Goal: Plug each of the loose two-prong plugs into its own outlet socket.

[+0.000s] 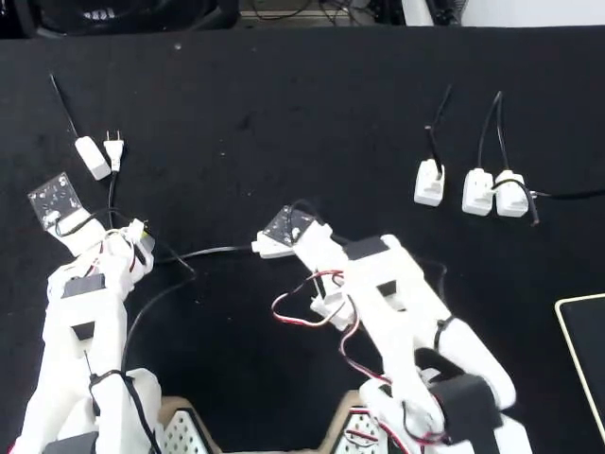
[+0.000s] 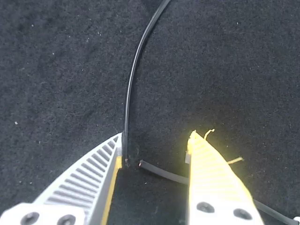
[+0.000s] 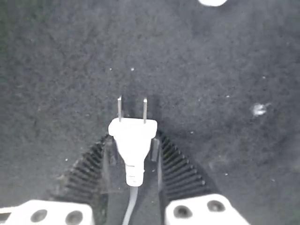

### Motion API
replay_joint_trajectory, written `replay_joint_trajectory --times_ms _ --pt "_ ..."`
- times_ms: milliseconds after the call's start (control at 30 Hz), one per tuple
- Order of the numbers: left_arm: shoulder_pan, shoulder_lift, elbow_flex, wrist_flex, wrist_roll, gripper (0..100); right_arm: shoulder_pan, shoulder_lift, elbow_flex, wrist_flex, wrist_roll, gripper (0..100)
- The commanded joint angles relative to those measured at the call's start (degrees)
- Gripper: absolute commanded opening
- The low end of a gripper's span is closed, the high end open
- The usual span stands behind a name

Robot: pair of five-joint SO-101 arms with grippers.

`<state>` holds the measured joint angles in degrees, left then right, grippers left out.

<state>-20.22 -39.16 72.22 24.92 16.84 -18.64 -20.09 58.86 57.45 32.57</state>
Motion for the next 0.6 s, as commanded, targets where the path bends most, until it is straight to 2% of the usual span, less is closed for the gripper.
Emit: replay_joint_trajectory --times_ms 0,200,367,567 --pt "0.0 -1.4 -0.7 -0.8 0.6 22 -1.0 -11.2 1.2 5.3 1.1 1.1" --pt "0.0 -1.4 -0.7 -0.8 0.6 22 -1.0 -26.1 6.9 9.5 1.5 3.1" --pt "1.9 -1.4 -0.6 -0.8 0.4 22 -1.0 -24.9 7.0 10.8 2.0 17.9" --pt "1.7 -1.4 -0.4 -0.8 0.3 22 0.6 -21.9 2.3 8.6 2.8 13.1"
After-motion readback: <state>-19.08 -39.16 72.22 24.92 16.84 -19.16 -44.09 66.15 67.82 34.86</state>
